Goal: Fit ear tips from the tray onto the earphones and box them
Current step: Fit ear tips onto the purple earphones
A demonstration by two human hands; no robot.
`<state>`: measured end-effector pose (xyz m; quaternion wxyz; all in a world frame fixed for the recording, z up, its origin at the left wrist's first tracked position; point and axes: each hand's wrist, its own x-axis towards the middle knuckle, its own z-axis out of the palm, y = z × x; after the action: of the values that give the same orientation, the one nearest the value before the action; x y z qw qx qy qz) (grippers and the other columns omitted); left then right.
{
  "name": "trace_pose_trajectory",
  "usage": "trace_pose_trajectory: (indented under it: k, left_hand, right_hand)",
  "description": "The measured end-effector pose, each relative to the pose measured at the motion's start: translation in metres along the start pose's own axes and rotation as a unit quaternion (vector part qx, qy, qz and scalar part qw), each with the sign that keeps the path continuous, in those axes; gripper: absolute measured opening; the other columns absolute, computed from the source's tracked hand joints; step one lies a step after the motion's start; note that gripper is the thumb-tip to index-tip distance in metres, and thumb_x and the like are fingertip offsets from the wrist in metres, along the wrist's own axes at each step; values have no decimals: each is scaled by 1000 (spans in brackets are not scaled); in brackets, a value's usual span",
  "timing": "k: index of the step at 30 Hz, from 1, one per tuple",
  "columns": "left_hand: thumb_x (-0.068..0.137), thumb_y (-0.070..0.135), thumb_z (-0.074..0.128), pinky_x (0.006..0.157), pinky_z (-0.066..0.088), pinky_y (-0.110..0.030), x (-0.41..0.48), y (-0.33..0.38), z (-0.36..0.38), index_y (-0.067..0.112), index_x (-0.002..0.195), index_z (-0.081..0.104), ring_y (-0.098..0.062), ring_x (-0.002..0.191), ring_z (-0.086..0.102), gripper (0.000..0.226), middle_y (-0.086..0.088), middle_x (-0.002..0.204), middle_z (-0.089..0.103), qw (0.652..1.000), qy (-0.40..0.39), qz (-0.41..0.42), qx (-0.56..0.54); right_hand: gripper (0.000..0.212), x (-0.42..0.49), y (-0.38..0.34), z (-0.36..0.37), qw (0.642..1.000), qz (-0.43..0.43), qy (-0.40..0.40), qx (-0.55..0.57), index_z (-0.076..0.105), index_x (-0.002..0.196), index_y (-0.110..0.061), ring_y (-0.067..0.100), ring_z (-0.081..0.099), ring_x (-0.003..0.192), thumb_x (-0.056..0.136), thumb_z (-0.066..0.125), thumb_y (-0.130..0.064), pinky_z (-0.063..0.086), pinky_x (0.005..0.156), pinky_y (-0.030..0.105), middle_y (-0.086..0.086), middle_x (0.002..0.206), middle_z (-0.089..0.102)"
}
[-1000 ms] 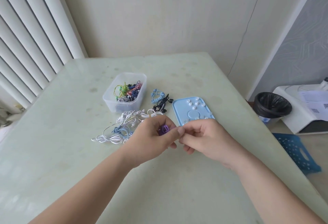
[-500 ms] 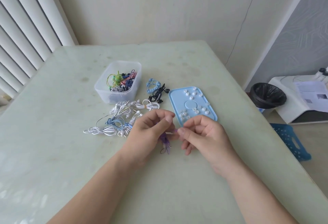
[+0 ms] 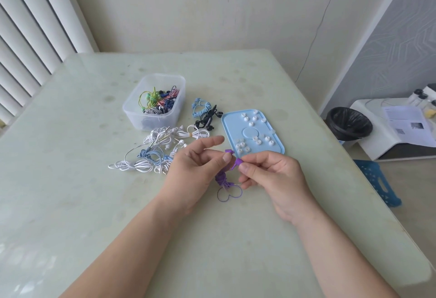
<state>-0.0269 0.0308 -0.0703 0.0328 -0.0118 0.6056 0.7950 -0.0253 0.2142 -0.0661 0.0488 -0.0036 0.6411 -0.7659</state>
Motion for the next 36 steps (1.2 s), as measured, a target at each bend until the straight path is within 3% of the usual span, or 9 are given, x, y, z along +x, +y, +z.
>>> trace_pose_trajectory:
  k: [6,9,14,17,21,26,29,34,36]
  left_hand:
    - [94,3,70,70,56,-31,-4,-4,3,2,106,71,-22,80,70,12,-16,96,77,996,-25,35,82]
    - [96,3,69,64,57,-37,-6,-3,4,2,105,69,-29,72,66,10,-22,93,73,996,-31,37,78]
    - [97,2,67,71,61,-35,-1,-4,0,1,107,69,-24,69,68,10,-14,86,73,998,12,24,51]
    - [98,3,66,73,61,-38,3,-4,-2,3,107,70,-24,69,68,10,-14,87,74,999,26,18,22]
    - [100,3,63,77,63,-38,3,-4,-2,4,109,70,-23,72,70,12,-11,89,74,1000,20,11,13]
    - [100,2,61,77,61,-38,5,-3,-4,3,112,69,-25,74,70,13,-11,91,74,1000,20,1,-8]
    - [100,2,62,75,60,-35,6,-3,-4,2,112,68,-25,74,70,14,-13,92,74,1000,15,-1,-12]
    - [99,1,62,75,60,-36,5,-2,-4,2,111,69,-26,74,69,13,-13,92,74,1000,10,-4,-11]
    - [99,1,63,75,61,-36,6,-2,-4,2,110,69,-26,74,69,12,-13,91,74,1000,9,-4,-14]
  right_hand:
    - [15,-3,6,2,999,-30,-17,-42,79,86,-9,21,62,61,83,77,6,53,54,30,14,72,72]
    - [9,-4,7,2,998,-43,-12,-51,79,87,-8,22,61,62,84,79,1,53,55,33,16,73,73]
    - [5,-5,5,-2,992,-58,86,-73,78,86,-15,26,60,59,90,76,-12,51,56,37,16,74,70]
    - [9,9,-1,-11,969,-89,149,-176,76,94,-17,12,62,61,93,71,-10,50,60,28,-5,76,73]
    - [8,31,-13,-19,926,-82,99,-356,77,89,-20,2,54,56,92,71,-15,42,58,11,-12,73,69]
    - [9,41,-9,-24,913,-57,81,-396,77,84,-24,1,59,62,89,75,-17,52,68,21,-11,77,72]
    - [5,42,-7,-19,886,-67,78,-451,78,93,-24,0,59,63,89,75,-26,56,71,29,-15,79,72]
    - [11,46,-11,-14,830,-65,40,-553,74,83,-25,18,63,76,91,69,-30,57,70,38,-12,75,64]
    - [7,48,-10,-15,838,-59,41,-541,76,86,-28,14,63,76,91,71,-30,57,73,35,-16,72,61]
